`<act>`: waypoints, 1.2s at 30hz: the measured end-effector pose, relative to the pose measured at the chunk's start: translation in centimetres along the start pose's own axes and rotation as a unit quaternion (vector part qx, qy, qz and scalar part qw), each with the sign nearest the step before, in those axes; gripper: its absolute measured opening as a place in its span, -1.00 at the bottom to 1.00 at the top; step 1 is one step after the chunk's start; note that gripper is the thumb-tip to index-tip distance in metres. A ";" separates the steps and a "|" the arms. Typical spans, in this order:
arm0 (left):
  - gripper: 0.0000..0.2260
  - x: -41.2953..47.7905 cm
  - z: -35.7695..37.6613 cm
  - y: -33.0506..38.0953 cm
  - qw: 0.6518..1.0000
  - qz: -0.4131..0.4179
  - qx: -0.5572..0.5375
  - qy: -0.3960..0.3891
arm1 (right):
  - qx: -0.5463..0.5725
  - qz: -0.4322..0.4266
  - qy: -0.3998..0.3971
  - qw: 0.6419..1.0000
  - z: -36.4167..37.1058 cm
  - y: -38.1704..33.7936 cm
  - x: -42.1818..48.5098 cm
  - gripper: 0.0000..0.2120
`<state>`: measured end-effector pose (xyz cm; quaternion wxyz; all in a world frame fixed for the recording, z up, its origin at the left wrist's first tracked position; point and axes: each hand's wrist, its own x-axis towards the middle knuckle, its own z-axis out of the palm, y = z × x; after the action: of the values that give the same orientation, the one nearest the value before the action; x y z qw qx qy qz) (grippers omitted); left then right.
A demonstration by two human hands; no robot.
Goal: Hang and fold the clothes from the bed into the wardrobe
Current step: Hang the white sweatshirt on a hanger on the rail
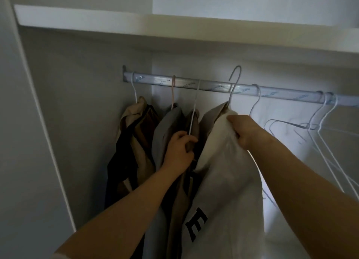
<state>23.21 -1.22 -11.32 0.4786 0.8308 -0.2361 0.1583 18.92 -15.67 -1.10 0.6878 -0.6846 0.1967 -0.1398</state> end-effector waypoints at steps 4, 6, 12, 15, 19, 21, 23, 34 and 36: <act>-0.61 -0.4 0.9 -0.7 0.997 -0.041 -0.064 -0.026 | -0.083 0.034 0.001 0.996 1.3 3.4 1.8 -0.61; -0.59 -0.7 1.1 -0.8 0.993 -0.063 -0.093 -0.023 | -0.119 0.017 0.010 0.993 1.4 4.3 2.3 -0.61; -0.54 -1.7 1.4 -0.4 0.987 -0.091 -0.129 -0.016 | -0.306 -0.149 0.083 0.937 0.9 7.3 1.6 -0.67; -0.57 -2.5 1.4 -0.2 0.989 -0.097 -0.112 0.001 | -0.329 -0.155 0.097 0.926 0.8 8.9 0.4 -0.68; -0.64 -3.9 0.8 0.9 0.992 -0.093 -0.082 0.030 | -0.313 -0.155 0.117 0.930 0.0 10.7 -2.1 -0.67; -0.66 -5.4 0.4 1.7 0.992 -0.092 -0.075 0.040 | -0.306 -0.162 0.115 0.931 -0.5 12.0 -3.9 -0.67; -0.70 -7.8 0.3 2.5 0.992 -0.088 -0.072 0.060 | -0.293 -0.173 0.100 0.935 -1.1 13.5 -6.0 -0.67; -0.85 -26.0 4.2 5.6 0.932 -0.308 -0.152 -0.112 | -0.205 0.044 0.043 0.977 -8.3 24.6 -22.8 -0.77; -0.88 -29.2 4.9 5.9 0.910 -0.344 -0.142 -0.182 | -0.192 0.098 0.046 0.975 -9.7 27.0 -26.0 -0.79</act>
<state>-4.30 -0.94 -23.75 0.5652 0.7980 -0.0391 -0.2054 -10.58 -11.68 -25.79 0.5444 -0.7738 0.3178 -0.0628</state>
